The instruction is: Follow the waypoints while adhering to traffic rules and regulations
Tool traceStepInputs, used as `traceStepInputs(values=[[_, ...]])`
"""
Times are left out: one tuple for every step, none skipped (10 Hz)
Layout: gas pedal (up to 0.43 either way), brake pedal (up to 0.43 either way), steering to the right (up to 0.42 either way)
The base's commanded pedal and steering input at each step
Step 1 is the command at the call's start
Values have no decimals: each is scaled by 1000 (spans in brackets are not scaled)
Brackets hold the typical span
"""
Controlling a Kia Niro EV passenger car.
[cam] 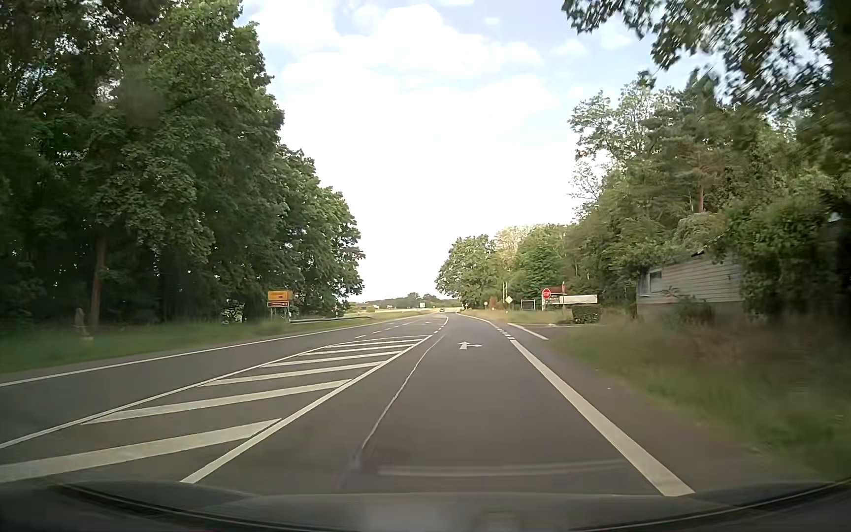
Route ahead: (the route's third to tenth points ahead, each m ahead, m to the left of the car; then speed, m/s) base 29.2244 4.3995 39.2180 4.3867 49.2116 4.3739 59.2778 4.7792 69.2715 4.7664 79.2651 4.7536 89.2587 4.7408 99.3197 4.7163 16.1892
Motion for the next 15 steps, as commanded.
traceStepInputs(values=[[118, 30, 10], [118, 30, 10], [118, 24, 10], [118, 30, 10], [118, 30, 10], [118, 30, 10], [118, 24, 8], [118, 30, 6], [118, 24, 5], [118, 30, 3], [118, 30, 1], [118, 30, 0], [118, 30, -1], [118, 24, -1], [118, 30, -2]])
